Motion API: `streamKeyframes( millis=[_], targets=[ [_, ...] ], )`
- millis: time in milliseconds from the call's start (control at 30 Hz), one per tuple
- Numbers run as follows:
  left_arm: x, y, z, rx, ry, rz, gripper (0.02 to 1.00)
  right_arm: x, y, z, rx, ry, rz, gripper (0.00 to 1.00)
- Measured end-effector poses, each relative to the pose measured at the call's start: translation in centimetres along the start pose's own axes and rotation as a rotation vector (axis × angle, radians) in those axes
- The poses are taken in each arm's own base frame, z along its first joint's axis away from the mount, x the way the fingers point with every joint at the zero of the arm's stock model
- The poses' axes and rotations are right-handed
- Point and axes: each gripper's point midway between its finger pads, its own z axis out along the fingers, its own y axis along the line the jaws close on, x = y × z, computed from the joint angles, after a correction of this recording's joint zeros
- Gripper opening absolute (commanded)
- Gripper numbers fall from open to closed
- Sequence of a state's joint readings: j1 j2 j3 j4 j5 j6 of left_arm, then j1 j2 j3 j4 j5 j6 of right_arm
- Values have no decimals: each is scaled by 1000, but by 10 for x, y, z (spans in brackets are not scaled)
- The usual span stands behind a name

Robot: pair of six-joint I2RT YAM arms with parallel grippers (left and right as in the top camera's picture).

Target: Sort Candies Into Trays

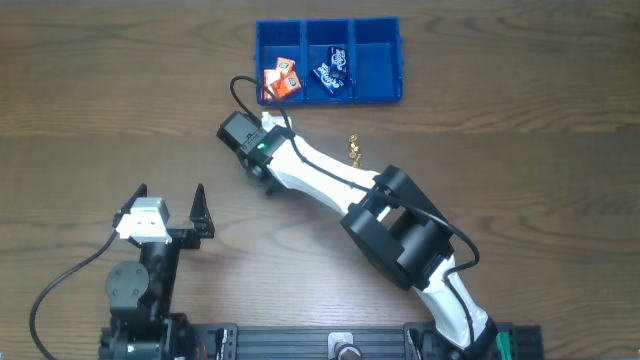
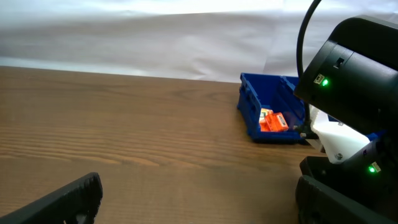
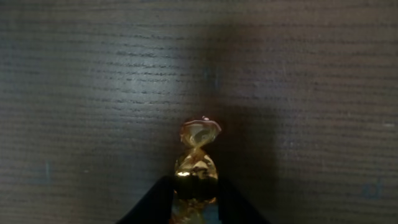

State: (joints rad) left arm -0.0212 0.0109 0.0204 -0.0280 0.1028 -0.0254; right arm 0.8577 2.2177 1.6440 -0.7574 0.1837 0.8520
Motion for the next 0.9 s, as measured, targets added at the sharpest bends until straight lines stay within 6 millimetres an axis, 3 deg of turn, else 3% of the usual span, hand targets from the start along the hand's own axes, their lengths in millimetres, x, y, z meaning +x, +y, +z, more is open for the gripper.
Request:
streamKeyframes(
  millis=[200,633,767,833,900],
  targets=[
    [0,0,0,0,0,0,996,0,0,0,0,-2,-4,163],
    [0,0,0,0,0,0,998,-3,-11,-1,56,-20,-36,150],
    [0,0,0,0,0,0,998,-17,-19,-16,83,-61,-73,150],
    [0,0,0,0,0,0,998,-34,-26,-34,80,-108,-72,148],
    [0,0,0,0,0,0,998,-65,-41,-66,66,-189,-42,150]
  ],
)
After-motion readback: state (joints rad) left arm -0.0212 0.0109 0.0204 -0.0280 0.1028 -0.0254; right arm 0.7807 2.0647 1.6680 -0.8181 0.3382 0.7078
